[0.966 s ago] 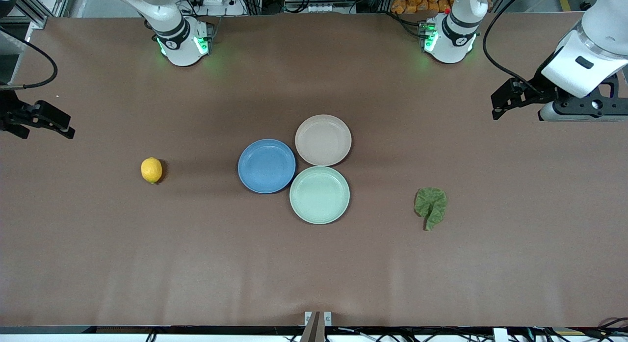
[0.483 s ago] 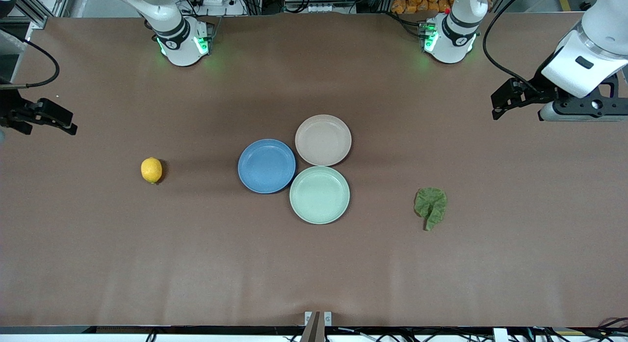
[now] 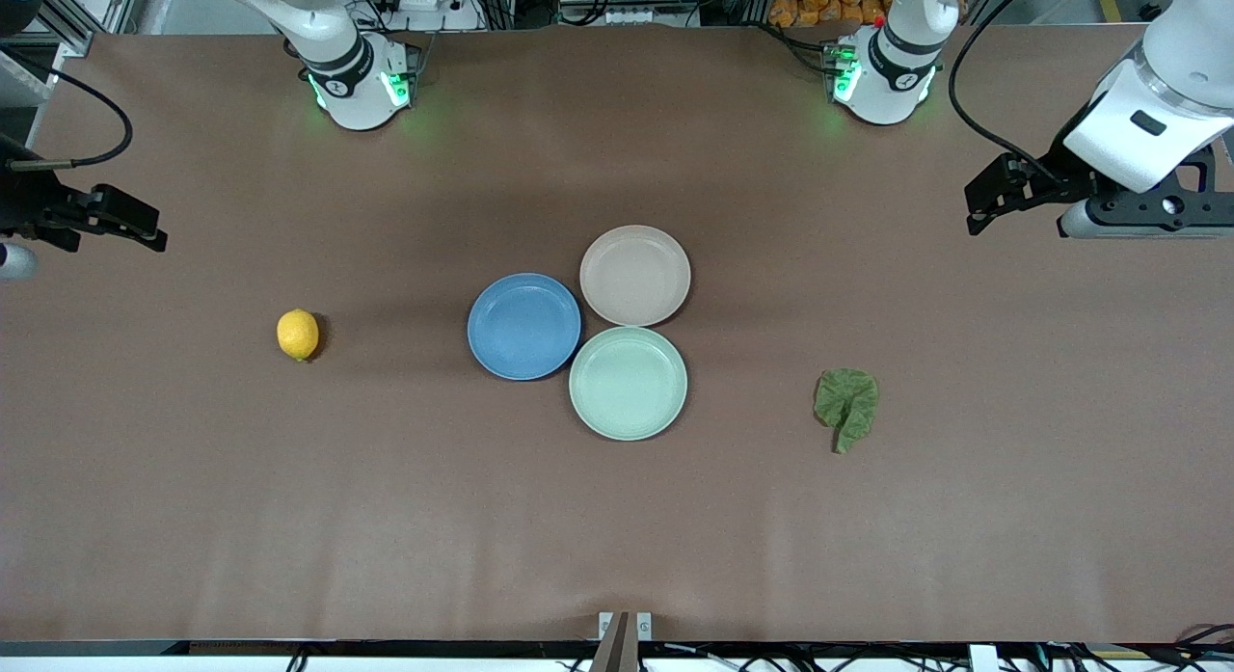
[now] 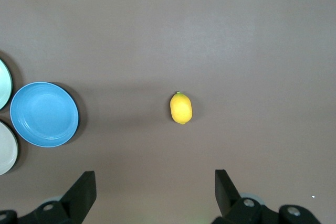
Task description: Pick lemon and lettuce from blue and beige plates
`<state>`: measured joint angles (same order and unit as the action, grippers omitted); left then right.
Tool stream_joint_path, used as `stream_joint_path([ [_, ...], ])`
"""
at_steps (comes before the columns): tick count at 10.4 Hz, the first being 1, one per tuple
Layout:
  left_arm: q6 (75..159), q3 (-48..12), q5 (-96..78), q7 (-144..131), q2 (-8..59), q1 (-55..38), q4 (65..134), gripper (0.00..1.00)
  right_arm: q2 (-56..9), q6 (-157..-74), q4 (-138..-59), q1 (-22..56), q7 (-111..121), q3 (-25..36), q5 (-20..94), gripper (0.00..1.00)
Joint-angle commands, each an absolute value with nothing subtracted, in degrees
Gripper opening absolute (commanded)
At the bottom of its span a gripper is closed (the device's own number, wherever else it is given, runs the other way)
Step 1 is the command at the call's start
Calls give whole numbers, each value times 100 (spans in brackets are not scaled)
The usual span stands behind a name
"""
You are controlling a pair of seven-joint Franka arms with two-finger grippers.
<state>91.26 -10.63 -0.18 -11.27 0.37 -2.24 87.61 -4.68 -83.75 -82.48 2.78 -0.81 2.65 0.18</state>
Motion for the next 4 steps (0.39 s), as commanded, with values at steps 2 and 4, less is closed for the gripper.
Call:
stream_joint_path([
  [2, 9009, -1072, -123, -1002, 44, -193, 8675, 100, -404, -8358, -8297, 316, -193, 272, -53, 100],
  [4, 9009, -1063, -114, -1002, 44, -193, 8675, 100, -404, -8376, -8297, 308, -193, 290, -70, 100],
])
